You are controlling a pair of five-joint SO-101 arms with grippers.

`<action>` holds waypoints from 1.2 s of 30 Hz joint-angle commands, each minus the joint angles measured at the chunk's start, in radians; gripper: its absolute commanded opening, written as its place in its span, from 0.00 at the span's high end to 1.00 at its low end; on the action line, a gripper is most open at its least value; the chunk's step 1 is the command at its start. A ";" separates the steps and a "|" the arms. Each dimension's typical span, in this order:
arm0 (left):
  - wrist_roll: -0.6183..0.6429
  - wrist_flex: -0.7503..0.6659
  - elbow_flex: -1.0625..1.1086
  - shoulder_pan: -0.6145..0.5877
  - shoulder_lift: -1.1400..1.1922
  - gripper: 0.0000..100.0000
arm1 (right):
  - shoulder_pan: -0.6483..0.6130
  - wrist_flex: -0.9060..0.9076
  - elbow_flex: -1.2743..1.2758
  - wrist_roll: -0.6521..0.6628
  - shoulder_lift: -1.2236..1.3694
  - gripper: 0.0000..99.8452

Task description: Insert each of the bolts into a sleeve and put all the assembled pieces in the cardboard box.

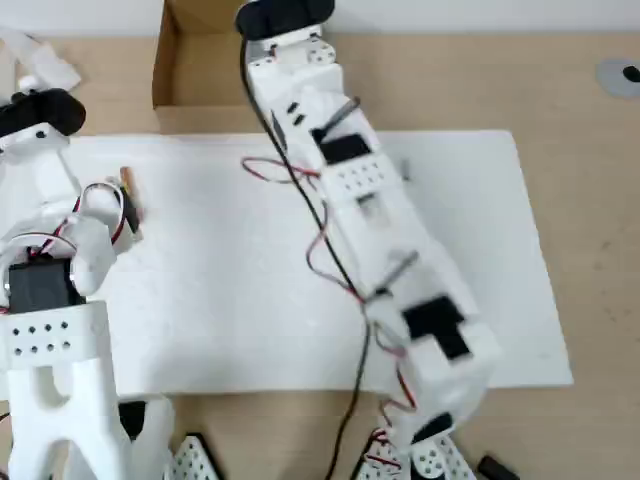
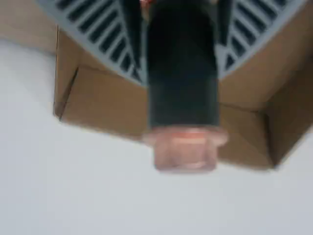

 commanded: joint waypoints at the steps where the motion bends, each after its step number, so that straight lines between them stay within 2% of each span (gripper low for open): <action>1: -0.009 0.025 -0.006 -0.009 -0.012 0.99 | 0.028 -0.035 -0.245 -0.011 0.165 0.99; 5: -0.011 0.035 -0.008 -0.017 -0.012 0.99 | 0.027 -0.026 -0.444 -0.011 0.366 0.99; 18: -0.043 0.035 -0.005 -0.017 -0.012 0.99 | 0.027 0.236 -1.038 -0.006 0.839 0.98; 20: -0.043 0.035 -0.005 -0.015 -0.012 0.99 | 0.025 0.292 -1.107 -0.005 0.891 0.94; 24: -0.043 0.035 -0.005 -0.017 -0.012 0.99 | 0.022 0.416 -1.234 -0.009 0.966 0.79; 27: -0.044 0.037 -0.005 -0.017 -0.012 0.99 | 0.019 0.493 -1.336 -0.011 1.000 0.72; 34: -0.089 0.037 -0.005 -0.018 -0.012 0.99 | 0.019 0.692 -1.612 -0.012 1.015 0.71; 36: -0.092 0.038 -0.005 -0.018 -0.012 0.99 | 0.022 0.750 -1.610 -0.012 0.984 0.73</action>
